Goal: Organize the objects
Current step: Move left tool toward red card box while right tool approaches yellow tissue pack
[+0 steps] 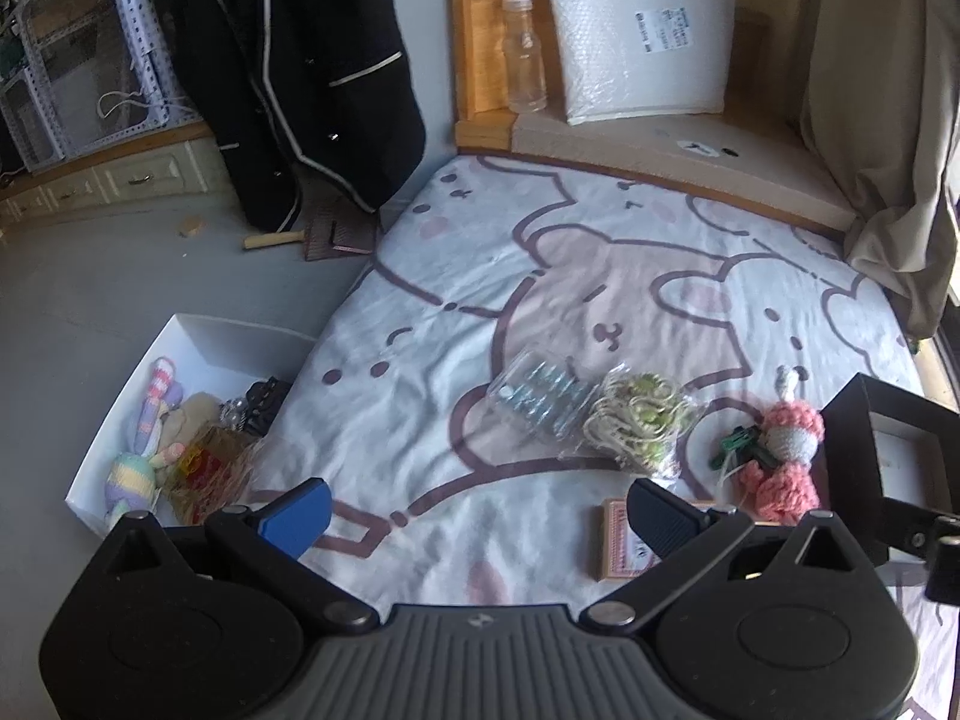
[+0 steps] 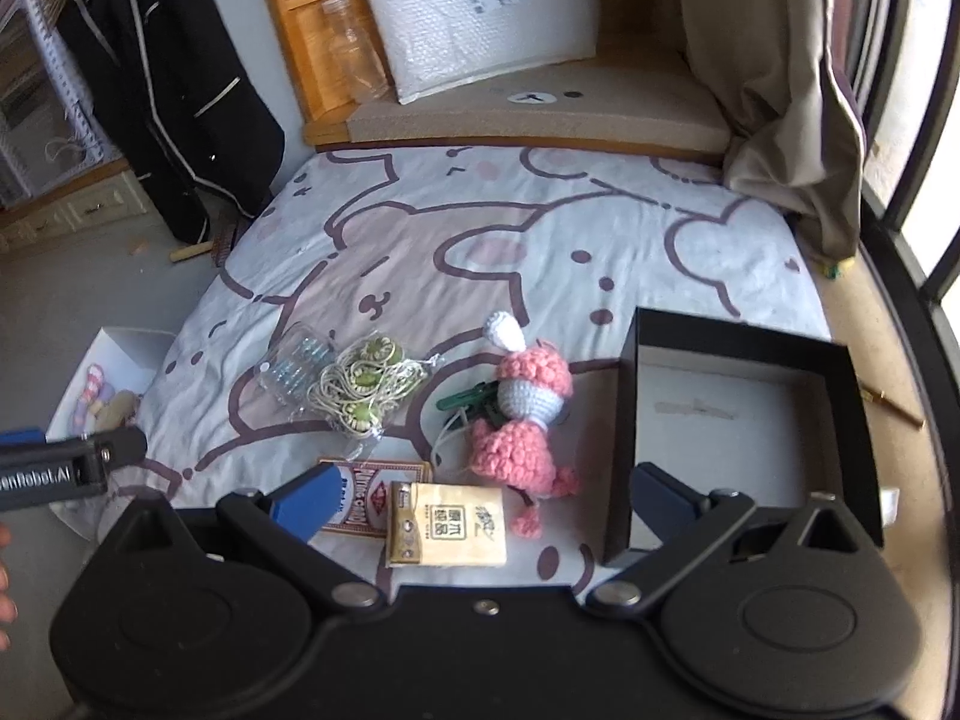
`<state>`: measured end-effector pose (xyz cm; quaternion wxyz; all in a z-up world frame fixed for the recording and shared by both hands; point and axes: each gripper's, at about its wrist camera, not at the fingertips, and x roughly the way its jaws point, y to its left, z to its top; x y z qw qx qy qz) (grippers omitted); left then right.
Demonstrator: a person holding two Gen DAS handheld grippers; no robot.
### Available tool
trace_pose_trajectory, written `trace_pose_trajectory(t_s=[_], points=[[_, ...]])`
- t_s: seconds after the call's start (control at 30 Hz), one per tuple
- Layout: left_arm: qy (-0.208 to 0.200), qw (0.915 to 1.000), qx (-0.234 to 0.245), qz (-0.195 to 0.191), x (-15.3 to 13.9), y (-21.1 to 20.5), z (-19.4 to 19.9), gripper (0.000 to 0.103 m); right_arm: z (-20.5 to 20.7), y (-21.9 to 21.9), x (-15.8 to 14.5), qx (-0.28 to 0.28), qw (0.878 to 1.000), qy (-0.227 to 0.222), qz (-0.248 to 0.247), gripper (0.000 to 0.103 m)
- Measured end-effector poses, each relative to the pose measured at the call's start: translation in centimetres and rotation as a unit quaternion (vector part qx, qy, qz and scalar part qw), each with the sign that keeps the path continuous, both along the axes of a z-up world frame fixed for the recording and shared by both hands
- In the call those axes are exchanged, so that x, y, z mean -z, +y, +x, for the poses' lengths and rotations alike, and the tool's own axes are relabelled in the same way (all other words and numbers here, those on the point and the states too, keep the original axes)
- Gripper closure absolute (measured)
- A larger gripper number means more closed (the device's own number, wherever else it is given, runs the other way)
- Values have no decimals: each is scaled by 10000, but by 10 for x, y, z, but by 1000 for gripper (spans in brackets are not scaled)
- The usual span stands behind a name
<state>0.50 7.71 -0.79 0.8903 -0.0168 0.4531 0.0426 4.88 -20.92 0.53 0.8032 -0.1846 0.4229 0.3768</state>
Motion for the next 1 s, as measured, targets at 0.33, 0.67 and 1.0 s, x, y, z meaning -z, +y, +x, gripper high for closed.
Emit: trace_pose_trajectory(t_s=[0.33, 0.67, 1.0], points=[[-11, 9998, 83, -202, 3, -18, 14, 0, 8, 11, 10, -281, 9993, 224, -70, 0], [196, 9990, 220, -332, 17, -35, 40, 0, 18, 17, 47, -249, 9951, 946, 153, 0], [611, 9956, 435, -556, 42, -45, 59, 0, 23, 17, 95, -413, 9946, 949, 31, 1]])
